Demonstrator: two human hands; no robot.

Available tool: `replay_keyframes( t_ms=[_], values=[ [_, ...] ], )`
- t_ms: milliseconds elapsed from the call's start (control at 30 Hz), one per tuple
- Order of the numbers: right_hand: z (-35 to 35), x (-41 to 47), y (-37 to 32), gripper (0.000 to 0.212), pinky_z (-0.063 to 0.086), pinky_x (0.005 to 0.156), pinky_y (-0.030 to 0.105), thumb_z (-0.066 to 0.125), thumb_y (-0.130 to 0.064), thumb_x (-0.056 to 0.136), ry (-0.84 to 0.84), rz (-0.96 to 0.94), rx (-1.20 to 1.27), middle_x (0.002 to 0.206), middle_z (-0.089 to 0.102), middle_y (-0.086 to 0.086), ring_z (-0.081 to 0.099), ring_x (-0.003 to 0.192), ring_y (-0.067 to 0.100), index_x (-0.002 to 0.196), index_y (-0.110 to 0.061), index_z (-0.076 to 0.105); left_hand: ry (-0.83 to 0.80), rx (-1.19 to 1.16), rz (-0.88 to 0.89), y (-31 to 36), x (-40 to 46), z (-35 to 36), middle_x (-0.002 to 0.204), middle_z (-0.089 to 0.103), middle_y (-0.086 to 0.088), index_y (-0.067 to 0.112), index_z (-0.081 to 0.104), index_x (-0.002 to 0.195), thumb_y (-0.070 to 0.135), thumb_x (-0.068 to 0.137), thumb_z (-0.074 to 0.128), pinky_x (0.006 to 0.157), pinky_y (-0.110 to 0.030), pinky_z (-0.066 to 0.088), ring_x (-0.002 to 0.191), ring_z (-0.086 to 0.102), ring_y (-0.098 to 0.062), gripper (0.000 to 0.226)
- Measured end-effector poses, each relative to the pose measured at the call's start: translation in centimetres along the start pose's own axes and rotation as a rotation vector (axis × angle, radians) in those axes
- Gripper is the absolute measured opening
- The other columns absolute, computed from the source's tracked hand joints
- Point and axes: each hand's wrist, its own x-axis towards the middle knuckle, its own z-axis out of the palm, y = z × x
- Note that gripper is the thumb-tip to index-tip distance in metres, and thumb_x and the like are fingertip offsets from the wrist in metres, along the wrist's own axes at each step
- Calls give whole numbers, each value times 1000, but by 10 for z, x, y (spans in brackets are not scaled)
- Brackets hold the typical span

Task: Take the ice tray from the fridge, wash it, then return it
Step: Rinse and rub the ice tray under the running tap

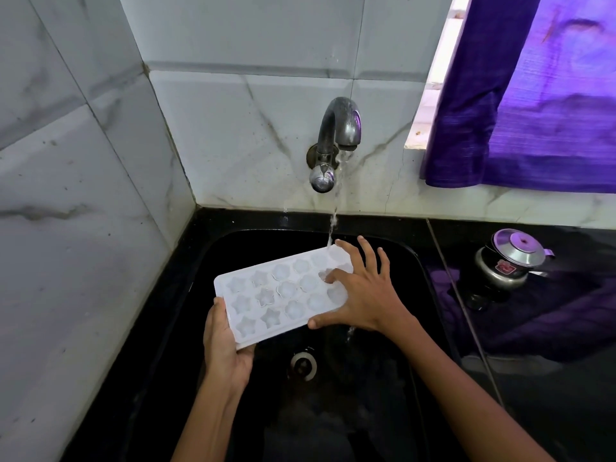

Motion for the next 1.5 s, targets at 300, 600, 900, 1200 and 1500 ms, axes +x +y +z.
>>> replay_keyframes(
  t_ms=[300, 600, 900, 1200, 1500],
  values=[
    [28, -7, -12, 77, 10, 112, 54, 18, -87, 72, 251, 63, 88, 152, 27, 1, 5, 140, 30, 113, -35, 59, 80, -88, 17, 3, -1, 7, 114, 70, -4, 17, 57, 126, 42, 98, 44, 60, -32, 59, 98, 69, -23, 40],
    [26, -4, -5, 73, 5, 112, 57, 28, -88, 66, 263, 36, 50, 153, 27, 2, 1, 140, 32, 100, -36, 67, 78, -39, 31, 3, -3, 1, 116, 69, -4, 18, 57, 126, 43, 98, 44, 72, -39, 58, 102, 68, -25, 40],
    [22, -6, 4, 67, -4, 111, 53, 31, -88, 63, 189, 29, -31, 153, 25, -1, -3, 141, 31, 93, -40, 66, 63, 6, 31, 2, -3, 0, 112, 70, -4, 18, 57, 126, 44, 98, 43, 66, -36, 56, 94, 69, -23, 40],
    [29, -8, 2, 60, 10, 105, 56, 26, -83, 73, 320, 18, -188, 146, 42, 5, 19, 136, 37, 89, -42, 67, 44, 30, 51, 1, -2, 2, 114, 70, -5, 17, 57, 125, 44, 98, 42, 67, -36, 57, 98, 69, -25, 41],
    [30, -12, 3, 57, 12, 104, 56, 30, -79, 73, 329, 15, -191, 147, 40, 5, 20, 135, 38, 90, -41, 70, 31, 40, 40, -1, -2, 3, 112, 70, -5, 17, 56, 125, 43, 99, 41, 58, -32, 58, 94, 69, -24, 40]
  ],
)
